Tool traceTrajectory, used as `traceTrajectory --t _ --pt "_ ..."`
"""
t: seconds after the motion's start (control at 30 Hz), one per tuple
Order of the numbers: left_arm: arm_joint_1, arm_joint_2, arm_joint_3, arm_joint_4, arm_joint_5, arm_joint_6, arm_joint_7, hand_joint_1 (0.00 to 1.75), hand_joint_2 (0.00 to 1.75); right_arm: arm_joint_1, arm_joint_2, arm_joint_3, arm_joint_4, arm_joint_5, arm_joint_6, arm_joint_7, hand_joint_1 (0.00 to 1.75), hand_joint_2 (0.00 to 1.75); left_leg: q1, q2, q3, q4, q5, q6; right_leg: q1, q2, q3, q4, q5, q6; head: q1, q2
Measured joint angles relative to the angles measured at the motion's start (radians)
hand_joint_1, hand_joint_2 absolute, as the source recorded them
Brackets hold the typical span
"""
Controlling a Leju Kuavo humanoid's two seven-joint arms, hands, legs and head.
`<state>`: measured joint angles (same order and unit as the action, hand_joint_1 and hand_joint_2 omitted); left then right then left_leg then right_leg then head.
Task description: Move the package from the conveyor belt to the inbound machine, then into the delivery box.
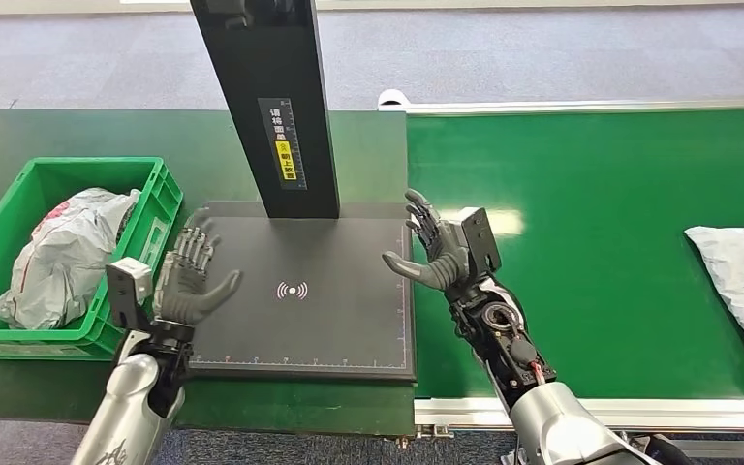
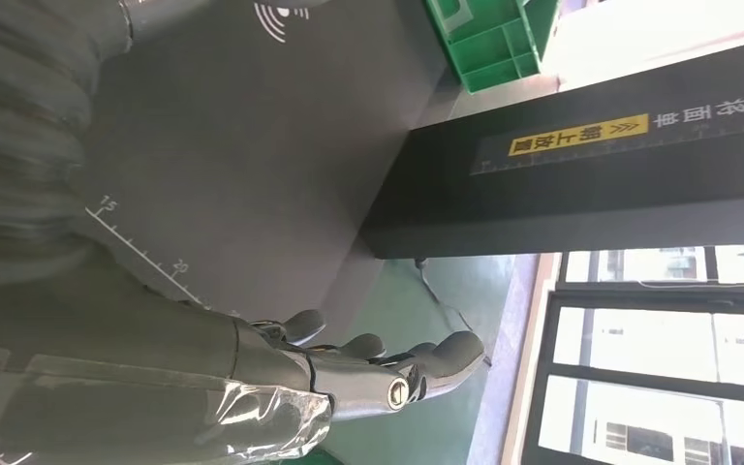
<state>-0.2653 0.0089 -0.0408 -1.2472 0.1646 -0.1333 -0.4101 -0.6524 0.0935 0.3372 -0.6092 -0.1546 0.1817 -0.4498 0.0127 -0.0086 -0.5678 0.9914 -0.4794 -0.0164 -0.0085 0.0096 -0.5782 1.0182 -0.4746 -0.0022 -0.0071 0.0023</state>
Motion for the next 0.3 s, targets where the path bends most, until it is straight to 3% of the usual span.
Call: traceTrajectory --t 0.3 --pt "-0.034 -0.011 -0.072 0.086 -0.004 -0.030 0.001 0.00 1.75 0.034 -0.017 -0.004 -0.038 0.000 -0.018 0.002 0.00 1.75 0.000 0.000 0.000 0.000 0.000 0.000 0.000 0.000 0.000 0.000 0.000 0.000 0.000 0.000"
